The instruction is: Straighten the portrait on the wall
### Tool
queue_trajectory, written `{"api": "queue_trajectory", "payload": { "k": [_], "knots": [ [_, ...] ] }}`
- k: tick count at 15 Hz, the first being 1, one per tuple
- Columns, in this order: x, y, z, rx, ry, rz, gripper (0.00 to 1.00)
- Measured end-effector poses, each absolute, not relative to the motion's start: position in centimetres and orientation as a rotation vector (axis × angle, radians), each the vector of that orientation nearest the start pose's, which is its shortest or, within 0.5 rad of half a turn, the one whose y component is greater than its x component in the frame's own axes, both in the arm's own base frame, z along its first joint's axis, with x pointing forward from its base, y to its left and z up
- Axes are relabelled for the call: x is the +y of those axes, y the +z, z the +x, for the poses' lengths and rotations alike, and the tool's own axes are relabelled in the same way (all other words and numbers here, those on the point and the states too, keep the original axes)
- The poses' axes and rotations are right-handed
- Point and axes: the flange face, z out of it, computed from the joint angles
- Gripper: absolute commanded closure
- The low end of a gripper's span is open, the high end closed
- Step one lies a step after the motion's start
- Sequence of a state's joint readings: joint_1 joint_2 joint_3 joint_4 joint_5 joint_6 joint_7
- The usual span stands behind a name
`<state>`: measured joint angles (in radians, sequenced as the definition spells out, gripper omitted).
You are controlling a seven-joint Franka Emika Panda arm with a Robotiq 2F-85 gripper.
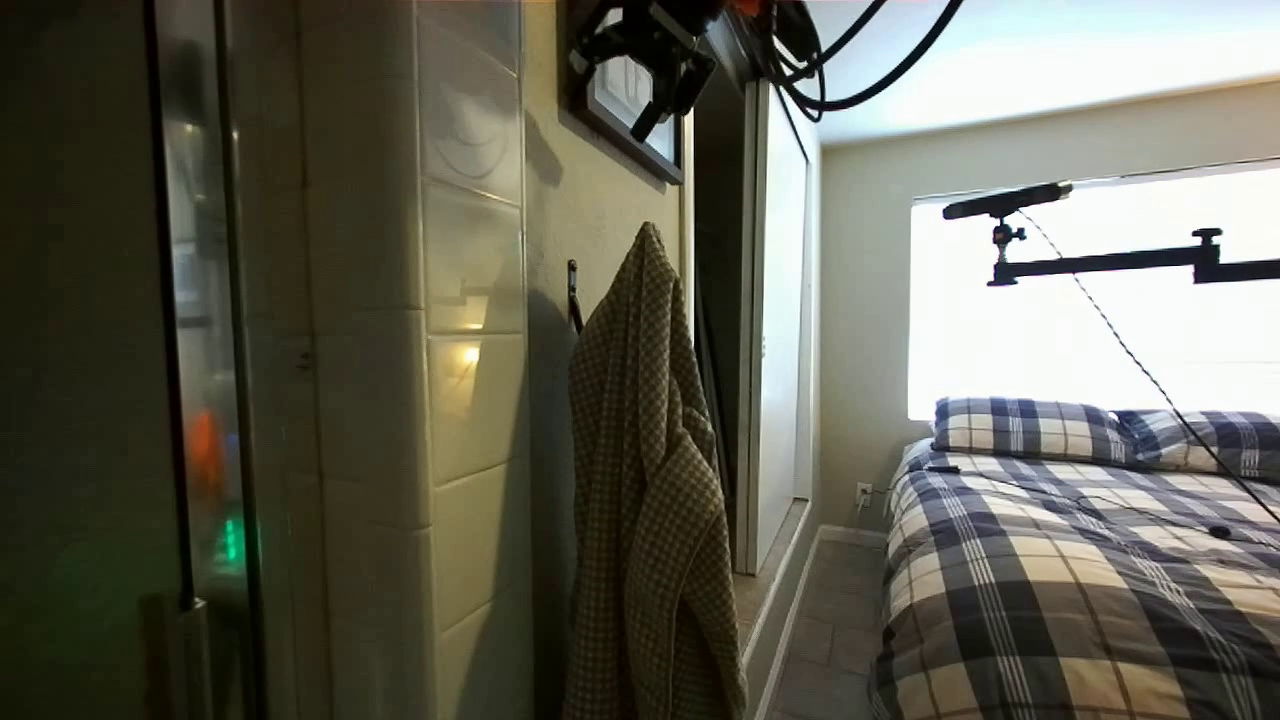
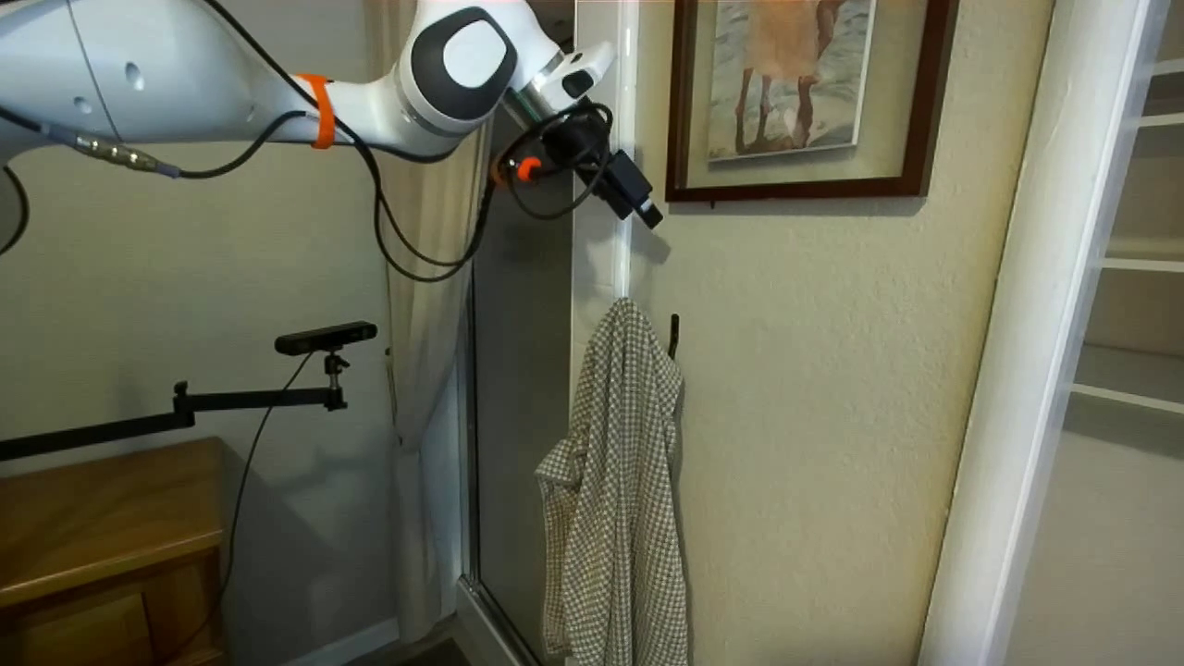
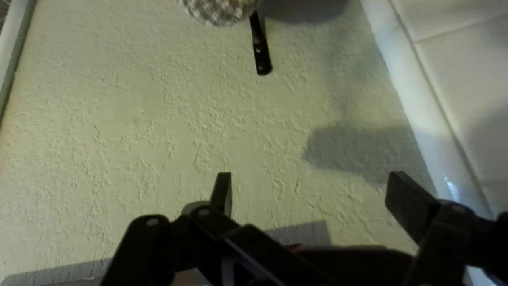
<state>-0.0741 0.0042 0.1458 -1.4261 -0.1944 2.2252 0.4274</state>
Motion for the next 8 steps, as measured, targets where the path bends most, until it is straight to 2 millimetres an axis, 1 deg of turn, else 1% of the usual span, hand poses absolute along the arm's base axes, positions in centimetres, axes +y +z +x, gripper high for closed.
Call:
{"api": "queue_trajectory", "payload": {
  "k": [4,6,8],
  "knots": [
    [3.7,77.3,56.6,0.292,-1.038,-3.050,0.00],
    [3.6,77.6,55.1,0.162,-0.949,-3.124,0.00],
    [3.6,78.1,53.3,0.003,-0.880,-3.145,0.00]
  ]
}}
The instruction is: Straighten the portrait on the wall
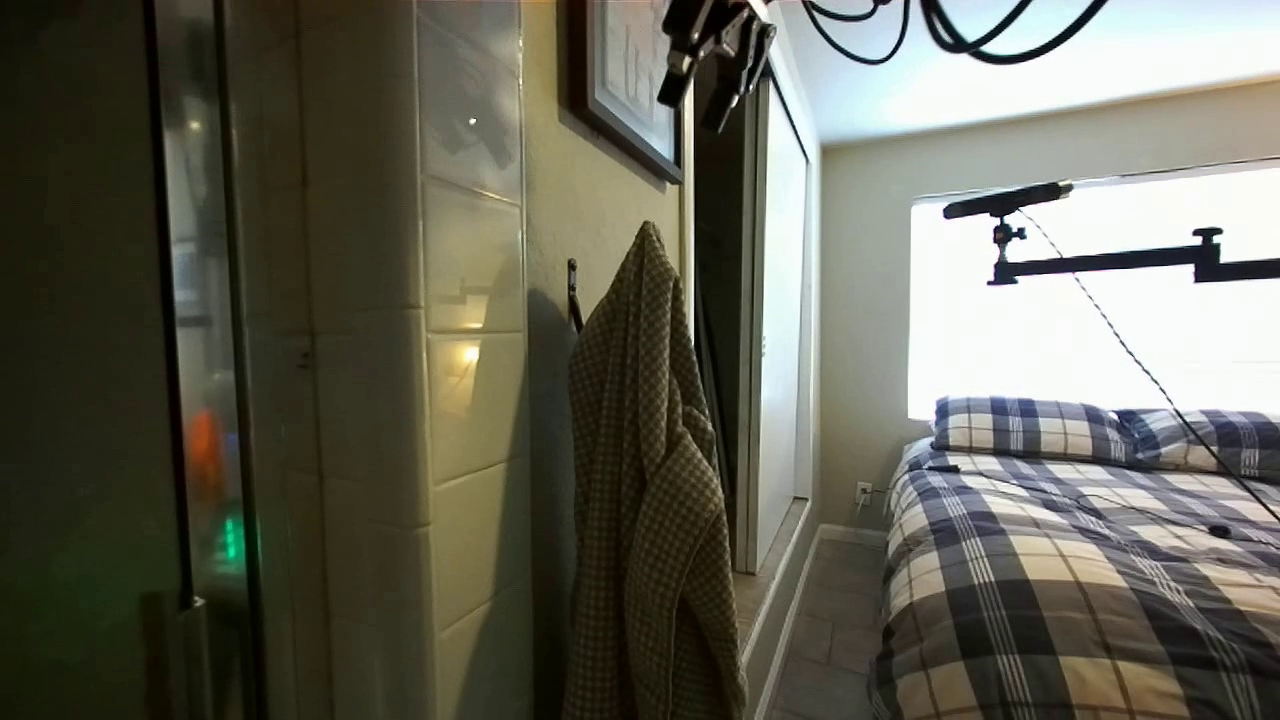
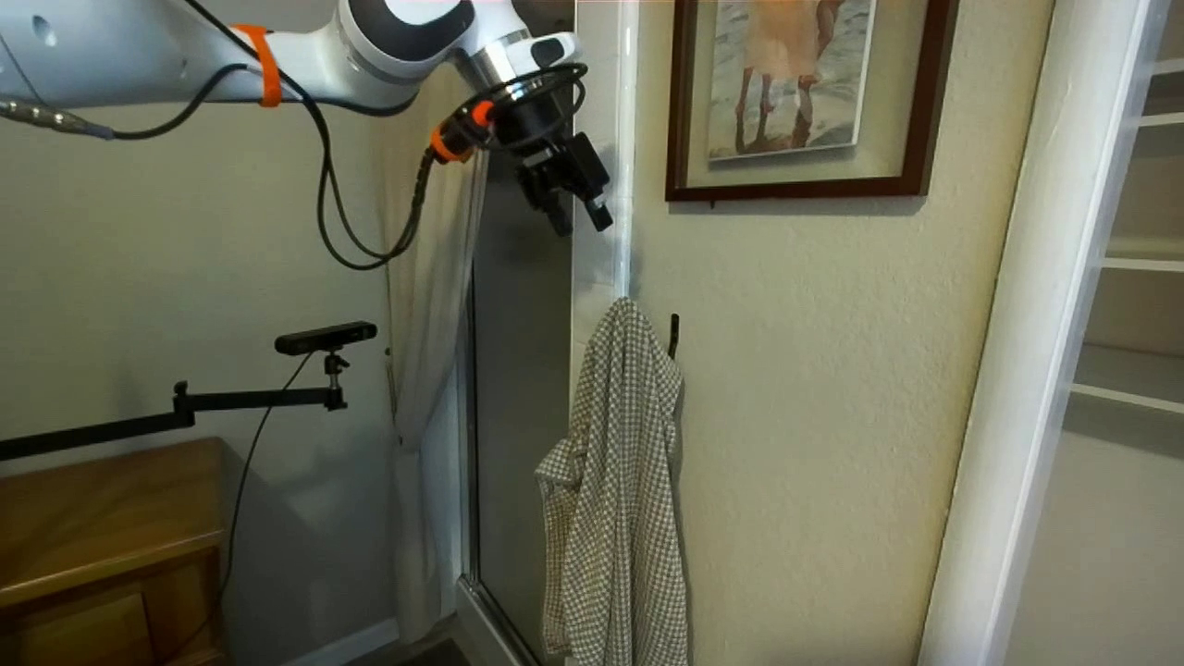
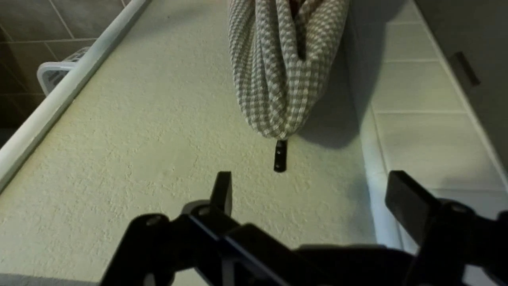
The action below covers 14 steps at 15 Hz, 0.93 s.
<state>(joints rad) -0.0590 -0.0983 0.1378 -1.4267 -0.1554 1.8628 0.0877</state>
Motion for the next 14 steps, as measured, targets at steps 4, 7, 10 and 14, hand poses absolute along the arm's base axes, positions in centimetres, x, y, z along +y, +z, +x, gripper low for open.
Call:
{"api": "queue_trajectory", "payload": {
  "k": [4,7,10,14],
  "knots": [
    [3.0,79.4,48.9,-0.213,-0.830,-3.183,0.00],
    [2.5,80.6,45.1,-0.307,-0.866,-3.208,0.00],
    [1.8,81.3,41.4,-0.340,-0.918,-3.225,0.00],
    [1.7,81.6,36.9,-0.344,-1.009,-3.195,0.00]
  ]
}}
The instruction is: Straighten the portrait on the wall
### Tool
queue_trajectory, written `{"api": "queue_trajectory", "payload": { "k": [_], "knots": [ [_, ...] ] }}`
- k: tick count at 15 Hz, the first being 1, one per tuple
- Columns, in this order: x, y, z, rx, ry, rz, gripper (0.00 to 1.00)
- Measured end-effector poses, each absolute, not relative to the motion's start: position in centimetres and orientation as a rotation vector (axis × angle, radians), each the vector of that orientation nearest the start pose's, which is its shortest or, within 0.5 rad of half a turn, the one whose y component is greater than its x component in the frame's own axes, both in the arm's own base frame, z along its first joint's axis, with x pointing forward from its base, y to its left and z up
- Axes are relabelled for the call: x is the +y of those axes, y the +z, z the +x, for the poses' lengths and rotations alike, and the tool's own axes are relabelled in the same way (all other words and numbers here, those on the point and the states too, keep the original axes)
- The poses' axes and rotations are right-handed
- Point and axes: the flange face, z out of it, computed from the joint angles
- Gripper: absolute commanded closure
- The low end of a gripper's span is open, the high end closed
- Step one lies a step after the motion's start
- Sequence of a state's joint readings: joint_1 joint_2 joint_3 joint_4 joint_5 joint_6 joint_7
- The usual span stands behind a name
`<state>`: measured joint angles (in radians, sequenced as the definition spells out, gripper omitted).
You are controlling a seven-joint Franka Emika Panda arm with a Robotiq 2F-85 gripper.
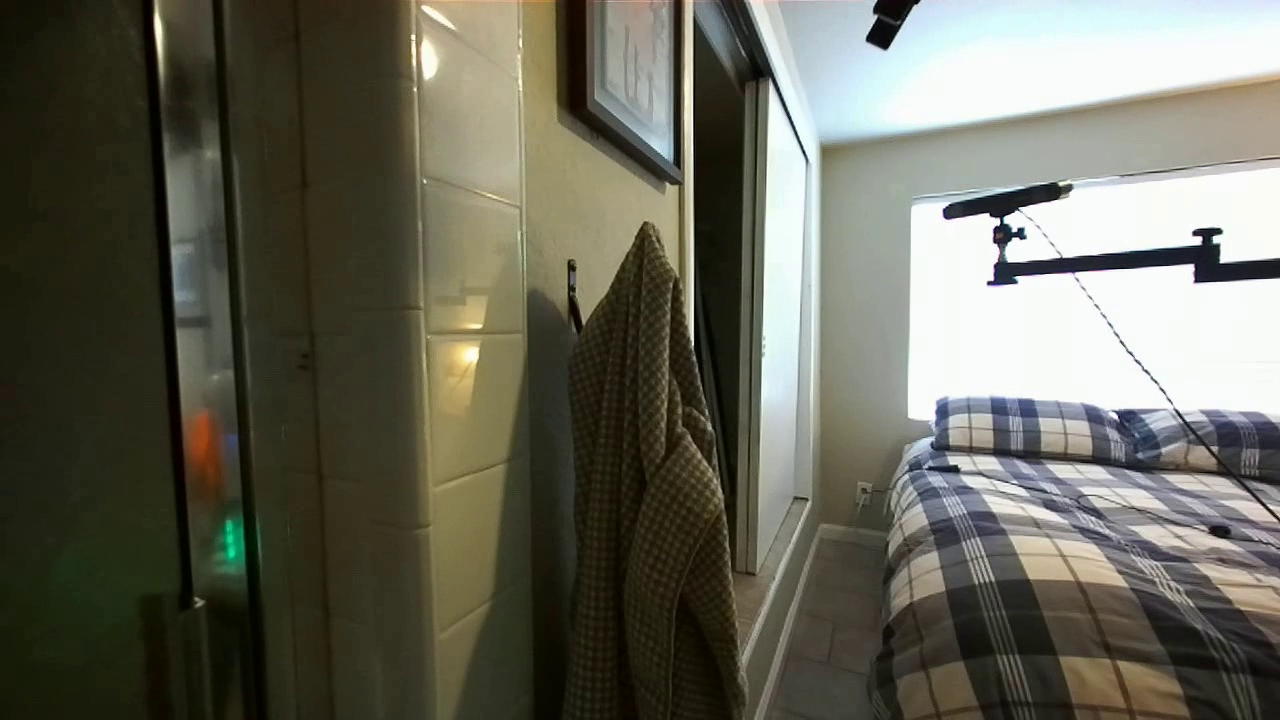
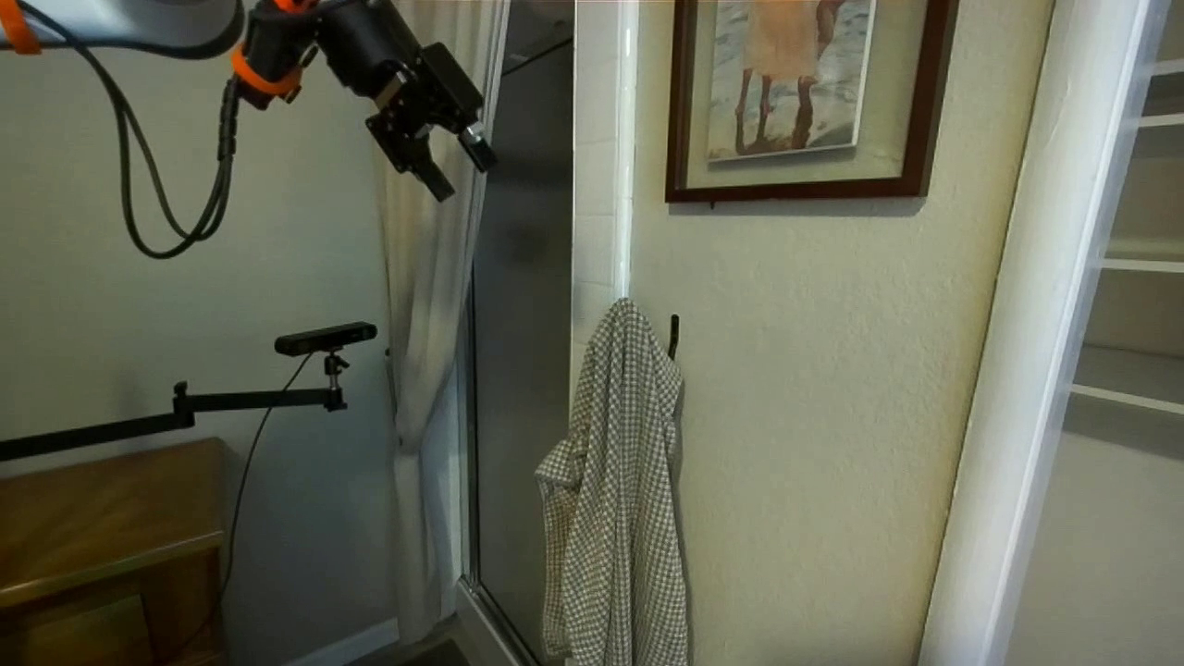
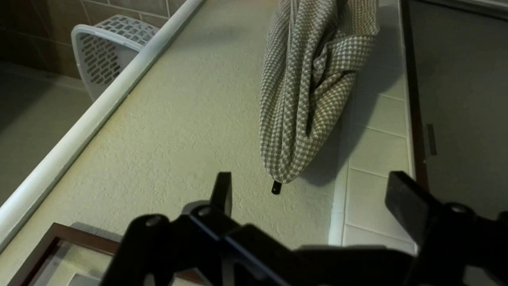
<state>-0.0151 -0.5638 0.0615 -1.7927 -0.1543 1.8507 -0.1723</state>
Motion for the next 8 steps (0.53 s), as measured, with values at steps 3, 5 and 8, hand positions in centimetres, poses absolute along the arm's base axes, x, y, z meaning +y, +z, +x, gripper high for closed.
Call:
{"api": "queue_trajectory", "payload": {
  "k": [3,5,8],
  "knots": [
    [2.1,82.4,34.0,-0.324,-1.203,-3.081,0.00],
    [2.3,82.5,32.9,-0.295,-1.263,-3.048,0.00],
    [2.3,82.1,32.6,-0.284,-1.270,-3.042,0.00]
  ]
}}
